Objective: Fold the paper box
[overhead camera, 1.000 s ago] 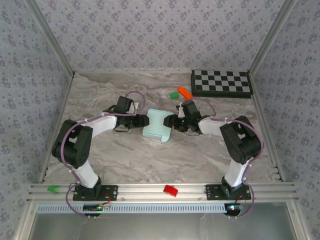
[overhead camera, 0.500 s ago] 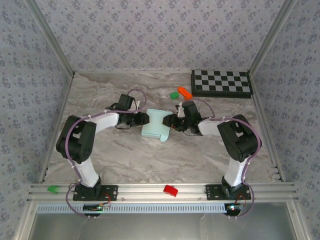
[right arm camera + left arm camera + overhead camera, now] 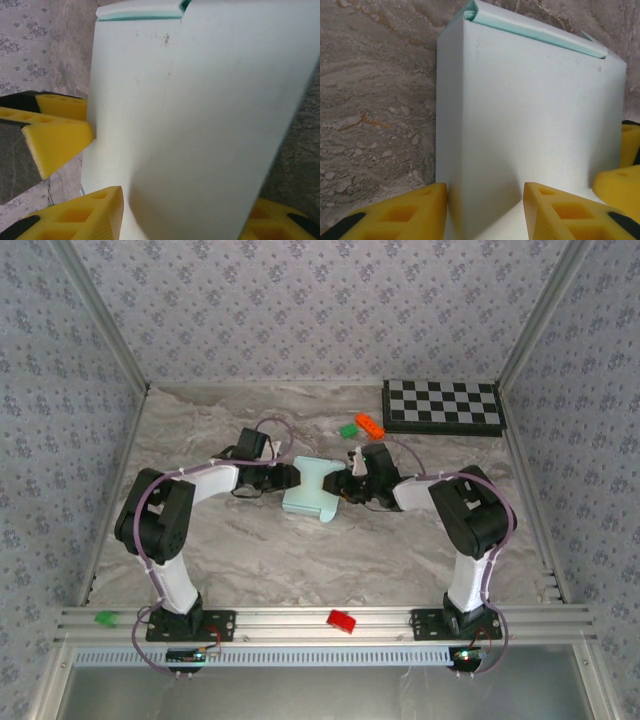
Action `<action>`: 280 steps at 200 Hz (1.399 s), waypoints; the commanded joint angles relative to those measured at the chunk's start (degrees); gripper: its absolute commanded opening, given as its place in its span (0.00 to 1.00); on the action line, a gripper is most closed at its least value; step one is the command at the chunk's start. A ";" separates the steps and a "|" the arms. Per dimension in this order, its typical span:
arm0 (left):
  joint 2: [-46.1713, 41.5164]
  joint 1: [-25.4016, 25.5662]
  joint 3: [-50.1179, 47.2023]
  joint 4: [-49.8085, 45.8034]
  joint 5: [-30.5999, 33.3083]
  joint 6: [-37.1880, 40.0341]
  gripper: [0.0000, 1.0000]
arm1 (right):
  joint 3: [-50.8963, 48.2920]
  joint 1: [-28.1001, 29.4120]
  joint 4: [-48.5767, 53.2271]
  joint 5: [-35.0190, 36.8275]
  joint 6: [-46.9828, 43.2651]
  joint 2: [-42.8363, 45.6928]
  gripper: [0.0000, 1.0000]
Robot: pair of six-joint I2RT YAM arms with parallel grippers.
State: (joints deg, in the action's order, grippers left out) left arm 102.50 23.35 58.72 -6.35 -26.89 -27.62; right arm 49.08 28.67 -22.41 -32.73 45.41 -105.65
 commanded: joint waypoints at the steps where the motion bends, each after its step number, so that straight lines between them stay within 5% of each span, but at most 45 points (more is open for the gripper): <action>1: 0.60 0.20 -0.18 2.55 -2.90 -1.12 0.45 | 2.45 0.87 3.10 1.38 -3.13 4.36 0.47; 104: 1.30 1.21 -1.10 8.93 -6.59 -4.46 0.51 | 11.20 2.50 16.50 3.62 -8.87 8.08 0.47; 187: -0.98 0.54 -4.61 11.15 -0.45 -7.73 0.51 | 18.52 5.11 21.41 2.74 -12.59 3.94 0.47; 280: 0.18 -2.43 0.25 5.11 3.27 -5.05 0.52 | 24.25 5.12 31.21 13.93 -17.61 9.39 0.54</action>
State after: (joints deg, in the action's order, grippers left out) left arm 102.21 21.19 54.57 1.02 -23.75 -34.85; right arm 71.46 34.37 4.58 -24.27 29.93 -100.03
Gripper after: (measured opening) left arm 0.519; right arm 0.537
